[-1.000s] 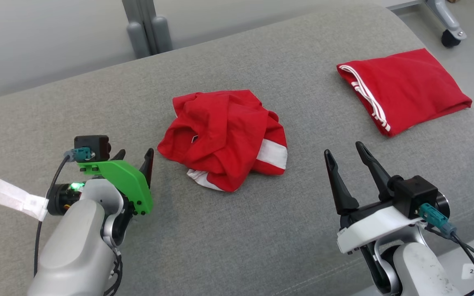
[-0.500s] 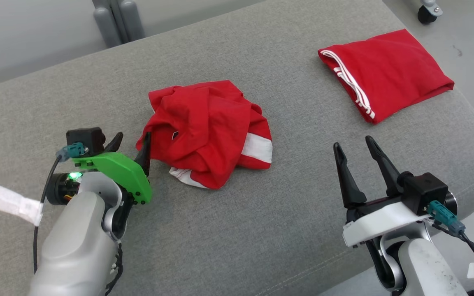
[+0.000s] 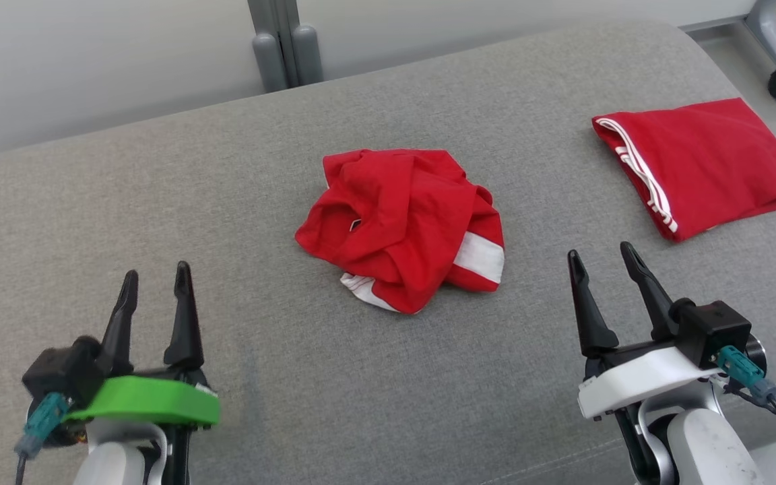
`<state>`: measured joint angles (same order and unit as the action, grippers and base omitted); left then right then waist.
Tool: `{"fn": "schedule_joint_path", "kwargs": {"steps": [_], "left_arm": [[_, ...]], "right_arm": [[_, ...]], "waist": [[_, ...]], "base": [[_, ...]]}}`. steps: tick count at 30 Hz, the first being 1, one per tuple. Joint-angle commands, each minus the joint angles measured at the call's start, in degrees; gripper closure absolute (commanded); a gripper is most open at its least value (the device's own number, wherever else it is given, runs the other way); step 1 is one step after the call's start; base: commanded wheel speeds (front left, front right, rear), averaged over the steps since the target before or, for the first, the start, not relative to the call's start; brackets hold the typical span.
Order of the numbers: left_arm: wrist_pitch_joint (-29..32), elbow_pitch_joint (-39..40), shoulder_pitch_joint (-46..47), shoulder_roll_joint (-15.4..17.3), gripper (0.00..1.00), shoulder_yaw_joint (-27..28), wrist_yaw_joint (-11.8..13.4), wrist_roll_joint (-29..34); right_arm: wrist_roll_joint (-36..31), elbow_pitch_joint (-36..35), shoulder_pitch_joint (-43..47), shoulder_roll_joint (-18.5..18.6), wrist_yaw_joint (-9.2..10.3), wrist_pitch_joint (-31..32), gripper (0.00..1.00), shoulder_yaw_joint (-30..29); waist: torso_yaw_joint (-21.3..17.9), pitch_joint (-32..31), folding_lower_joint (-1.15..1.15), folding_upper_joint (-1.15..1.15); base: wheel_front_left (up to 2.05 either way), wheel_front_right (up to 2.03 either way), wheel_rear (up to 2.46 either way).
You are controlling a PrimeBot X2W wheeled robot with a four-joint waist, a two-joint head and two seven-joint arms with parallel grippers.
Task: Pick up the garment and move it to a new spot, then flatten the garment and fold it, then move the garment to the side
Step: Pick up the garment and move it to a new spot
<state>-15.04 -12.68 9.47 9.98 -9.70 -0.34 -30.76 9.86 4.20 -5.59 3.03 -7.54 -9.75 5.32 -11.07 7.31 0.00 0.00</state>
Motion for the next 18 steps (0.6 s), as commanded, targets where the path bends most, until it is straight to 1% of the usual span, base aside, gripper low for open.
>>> {"fn": "schedule_joint_path", "kwargs": {"steps": [1,4,7,12,18], "left_arm": [[-0.1,2.4,-3.4,-0.5,0.0,1.4,-0.3,1.6],[-0.1,7.6,-8.3,-1.4,0.0,3.7,-1.0,4.5],[-0.1,9.5,-12.0,-2.1,0.0,5.2,-1.6,6.1],[-0.1,10.4,-15.7,-2.9,0.0,7.7,-1.9,8.0],[-0.1,10.7,-18.0,-3.1,0.0,9.5,-2.7,8.8]], "right_arm": [[-0.4,0.2,1.0,0.1,0.11,-0.2,0.0,-0.3],[-0.5,0.7,1.6,0.1,0.11,-0.2,0.0,-1.5],[-0.3,1.7,2.0,0.3,0.11,-0.4,0.0,-2.1],[0.0,3.8,2.2,1.0,0.11,-0.5,0.0,-2.2],[0.5,5.7,2.2,1.9,0.11,-0.4,0.0,-1.8]], "waist": [[2.6,-2.6,0.0,0.0],[4.2,-4.1,0.0,0.0],[5.5,-5.3,0.0,0.0],[7.2,-7.1,0.0,0.0],[8.0,-8.4,0.0,0.0]], "base": [[0.0,0.0,0.0],[0.0,0.0,0.0],[0.0,0.0,0.0],[0.0,0.0,0.0],[0.0,0.0,0.0]]}}
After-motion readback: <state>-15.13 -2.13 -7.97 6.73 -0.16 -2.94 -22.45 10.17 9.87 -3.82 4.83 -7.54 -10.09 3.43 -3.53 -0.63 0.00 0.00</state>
